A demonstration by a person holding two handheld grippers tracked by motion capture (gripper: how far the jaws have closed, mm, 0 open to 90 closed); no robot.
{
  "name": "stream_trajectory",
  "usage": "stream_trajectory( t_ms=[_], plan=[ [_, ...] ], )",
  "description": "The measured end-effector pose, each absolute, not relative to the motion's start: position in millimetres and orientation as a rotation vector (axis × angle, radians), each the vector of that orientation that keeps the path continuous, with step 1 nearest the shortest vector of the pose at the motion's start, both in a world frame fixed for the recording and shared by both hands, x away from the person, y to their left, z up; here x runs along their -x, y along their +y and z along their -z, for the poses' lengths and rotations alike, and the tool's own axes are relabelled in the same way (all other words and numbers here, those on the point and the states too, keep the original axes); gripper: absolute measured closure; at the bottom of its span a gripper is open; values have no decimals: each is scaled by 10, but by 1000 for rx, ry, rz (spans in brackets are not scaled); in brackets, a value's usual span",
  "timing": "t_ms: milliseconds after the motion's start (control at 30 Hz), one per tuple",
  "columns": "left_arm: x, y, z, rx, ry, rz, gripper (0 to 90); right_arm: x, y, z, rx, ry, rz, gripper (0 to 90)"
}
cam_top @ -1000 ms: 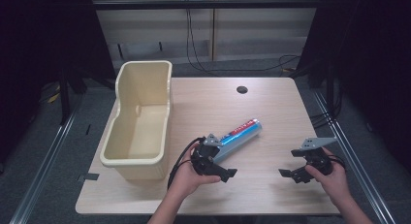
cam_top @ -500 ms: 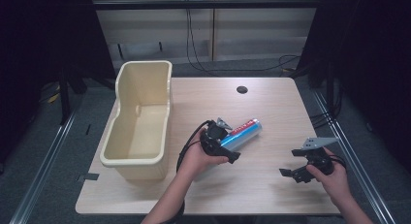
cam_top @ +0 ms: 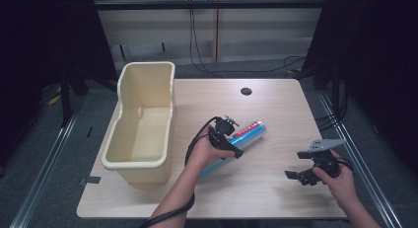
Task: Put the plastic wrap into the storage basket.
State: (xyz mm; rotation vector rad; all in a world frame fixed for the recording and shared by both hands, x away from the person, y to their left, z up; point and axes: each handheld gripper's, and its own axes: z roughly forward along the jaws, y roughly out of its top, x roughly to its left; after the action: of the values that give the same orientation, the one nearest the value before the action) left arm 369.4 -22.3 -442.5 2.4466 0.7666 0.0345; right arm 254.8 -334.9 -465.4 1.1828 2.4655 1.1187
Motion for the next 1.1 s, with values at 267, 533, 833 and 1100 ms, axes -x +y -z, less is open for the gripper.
stream_trajectory(
  t_ms=[267,533,833,1100],
  plan=[
    [-3793,-264,4469,-2498,804,-52,119,-2549,-3350,4654,-1186,2466,-1117,42],
    [-3851,-267,4490,-2526,807,-2,163,-2556,-3367,4652,-1182,2464,-1127,42],
    [-3889,-302,4556,-2566,834,11,178,-2552,-3379,4643,-1191,2457,-1134,42],
    [-3936,-379,4624,-2615,851,55,222,-2552,-3376,4639,-1188,2458,-1137,42]
  ],
)
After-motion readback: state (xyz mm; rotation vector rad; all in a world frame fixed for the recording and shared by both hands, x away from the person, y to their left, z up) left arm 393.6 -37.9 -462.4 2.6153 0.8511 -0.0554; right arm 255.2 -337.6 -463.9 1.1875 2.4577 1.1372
